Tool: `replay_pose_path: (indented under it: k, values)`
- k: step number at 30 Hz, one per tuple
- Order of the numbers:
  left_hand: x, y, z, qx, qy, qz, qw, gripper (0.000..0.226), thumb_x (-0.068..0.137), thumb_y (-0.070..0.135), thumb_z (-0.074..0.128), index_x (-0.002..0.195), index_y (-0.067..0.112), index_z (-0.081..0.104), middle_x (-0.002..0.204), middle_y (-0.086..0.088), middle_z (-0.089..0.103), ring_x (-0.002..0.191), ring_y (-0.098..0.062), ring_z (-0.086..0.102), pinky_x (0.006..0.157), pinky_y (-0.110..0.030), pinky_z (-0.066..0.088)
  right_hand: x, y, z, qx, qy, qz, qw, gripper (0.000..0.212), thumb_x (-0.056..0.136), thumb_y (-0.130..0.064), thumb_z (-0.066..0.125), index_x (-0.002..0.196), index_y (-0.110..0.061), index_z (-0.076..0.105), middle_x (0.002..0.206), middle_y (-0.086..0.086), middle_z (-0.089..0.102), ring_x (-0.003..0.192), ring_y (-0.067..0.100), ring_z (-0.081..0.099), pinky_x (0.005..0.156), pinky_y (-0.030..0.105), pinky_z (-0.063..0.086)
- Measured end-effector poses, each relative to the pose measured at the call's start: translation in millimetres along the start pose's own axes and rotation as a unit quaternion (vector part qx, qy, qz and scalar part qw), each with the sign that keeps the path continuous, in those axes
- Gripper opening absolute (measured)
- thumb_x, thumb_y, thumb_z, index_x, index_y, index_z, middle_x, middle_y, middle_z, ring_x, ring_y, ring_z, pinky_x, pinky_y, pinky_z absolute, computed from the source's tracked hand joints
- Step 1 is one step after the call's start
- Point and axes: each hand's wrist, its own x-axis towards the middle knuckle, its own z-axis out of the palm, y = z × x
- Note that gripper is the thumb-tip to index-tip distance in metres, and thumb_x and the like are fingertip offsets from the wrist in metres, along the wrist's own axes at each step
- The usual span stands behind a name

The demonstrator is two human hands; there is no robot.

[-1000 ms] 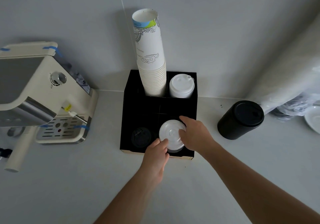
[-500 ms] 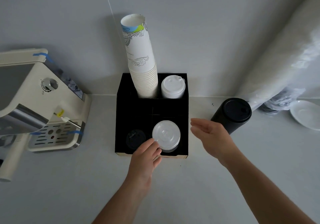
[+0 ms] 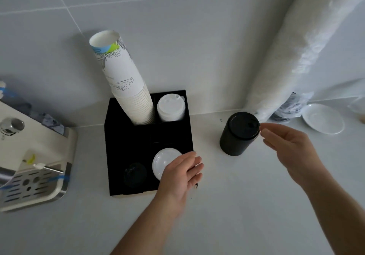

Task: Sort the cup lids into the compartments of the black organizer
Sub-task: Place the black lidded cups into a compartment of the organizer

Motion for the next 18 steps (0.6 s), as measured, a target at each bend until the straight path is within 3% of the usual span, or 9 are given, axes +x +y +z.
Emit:
replay_pose_path:
  k: [2,4,7,9,11,14,18]
  values:
    - [9,5,17,0.017,-0.017,-0.015,1.0,0.023,0.093,0.021,0.061,0.113,0.012,0.065,0.111,-0.007,0.071,0.103,-0.019,0.068,0.095,-0.036,0.052,12,0,-6,-0.006,0.01,0.004,1.0,0.016,0.089,-0.023,0.069,0.084,-0.038,0.075,0.093,-0.014,0.074,0.106,0.037,0.066,0.088,0.037,0.05]
    - [21,8,34,0.036,-0.034,-0.024,0.998,0.026,0.093,0.024,0.06,0.116,0.012,0.062,0.114,-0.004,0.068,0.107,-0.016,0.065,0.097,-0.035,0.05,25,2,-9,-0.019,0.008,0.01,1.0,0.015,0.088,-0.028,0.069,0.101,-0.035,0.074,0.104,-0.014,0.072,0.109,0.025,0.067,0.093,0.037,0.049]
    - [39,9,57,0.078,-0.053,-0.036,0.995,0.026,0.092,0.033,0.06,0.116,0.023,0.057,0.116,0.002,0.061,0.114,-0.015,0.058,0.1,-0.034,0.047,45,9,-4,-0.033,-0.011,0.029,0.999,0.035,0.087,-0.031,0.07,0.122,-0.028,0.067,0.108,-0.009,0.071,0.108,0.017,0.065,0.101,0.038,0.049]
    - [48,10,72,0.104,-0.07,-0.054,0.991,0.017,0.09,0.039,0.062,0.104,0.031,0.056,0.112,0.007,0.059,0.114,-0.013,0.055,0.101,-0.033,0.045,55,12,4,-0.034,-0.038,0.039,0.998,0.041,0.086,-0.032,0.071,0.126,-0.027,0.065,0.111,-0.006,0.071,0.106,0.014,0.064,0.101,0.037,0.049]
    - [57,9,87,0.112,-0.078,-0.068,0.988,0.013,0.088,0.044,0.063,0.093,0.033,0.058,0.104,0.011,0.06,0.108,-0.01,0.055,0.102,-0.033,0.044,64,17,13,-0.036,-0.063,0.04,0.997,0.045,0.084,-0.035,0.072,0.127,-0.027,0.064,0.111,-0.005,0.073,0.1,0.012,0.065,0.092,0.033,0.051]
    - [69,8,103,0.121,-0.071,-0.071,0.988,0.013,0.089,0.041,0.063,0.081,0.032,0.062,0.084,0.019,0.062,0.084,0.002,0.057,0.095,-0.029,0.045,75,25,20,-0.02,-0.074,0.038,0.996,0.033,0.083,-0.032,0.073,0.116,-0.033,0.069,0.1,-0.008,0.075,0.095,0.012,0.068,0.084,0.031,0.051]
    - [86,2,106,0.126,-0.051,-0.084,0.987,0.011,0.087,0.043,0.065,0.083,0.033,0.061,0.088,0.018,0.062,0.083,0.001,0.055,0.093,-0.032,0.045,86,33,21,0.009,-0.075,0.048,0.996,0.03,0.065,-0.047,0.074,0.094,-0.041,0.075,0.098,-0.007,0.078,0.102,0.019,0.07,0.097,0.047,0.053]
